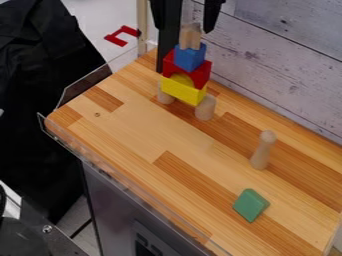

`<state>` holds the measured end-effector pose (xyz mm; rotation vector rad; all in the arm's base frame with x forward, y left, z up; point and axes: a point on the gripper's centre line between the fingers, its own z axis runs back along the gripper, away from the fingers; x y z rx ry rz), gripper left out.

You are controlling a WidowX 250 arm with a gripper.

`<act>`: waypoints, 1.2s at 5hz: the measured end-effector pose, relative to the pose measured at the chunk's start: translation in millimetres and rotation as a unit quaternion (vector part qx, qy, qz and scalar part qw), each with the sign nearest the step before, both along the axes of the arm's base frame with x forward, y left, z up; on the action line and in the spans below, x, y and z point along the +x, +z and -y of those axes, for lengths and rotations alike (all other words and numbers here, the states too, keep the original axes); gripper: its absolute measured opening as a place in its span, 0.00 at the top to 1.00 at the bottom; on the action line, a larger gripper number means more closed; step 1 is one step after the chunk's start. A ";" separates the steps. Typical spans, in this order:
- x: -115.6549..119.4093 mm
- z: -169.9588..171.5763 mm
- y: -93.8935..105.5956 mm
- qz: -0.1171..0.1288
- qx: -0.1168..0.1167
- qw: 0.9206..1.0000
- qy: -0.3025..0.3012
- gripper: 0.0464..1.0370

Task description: Move the plus beside the green block

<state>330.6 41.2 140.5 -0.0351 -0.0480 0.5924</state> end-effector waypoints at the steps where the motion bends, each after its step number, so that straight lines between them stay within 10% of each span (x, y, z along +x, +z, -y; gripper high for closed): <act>1: 3.8 3.7 -7.9 -0.012 0.002 1.000 -0.012 0.04; 2: 4.9 6.1 -13.5 -0.018 -0.004 1.000 -0.016 0.07; 4: 6.7 6.4 -22.9 -0.012 -0.021 1.000 -0.010 0.57; 6: -2.2 5.6 -20.0 -0.009 -0.026 1.000 -0.008 0.58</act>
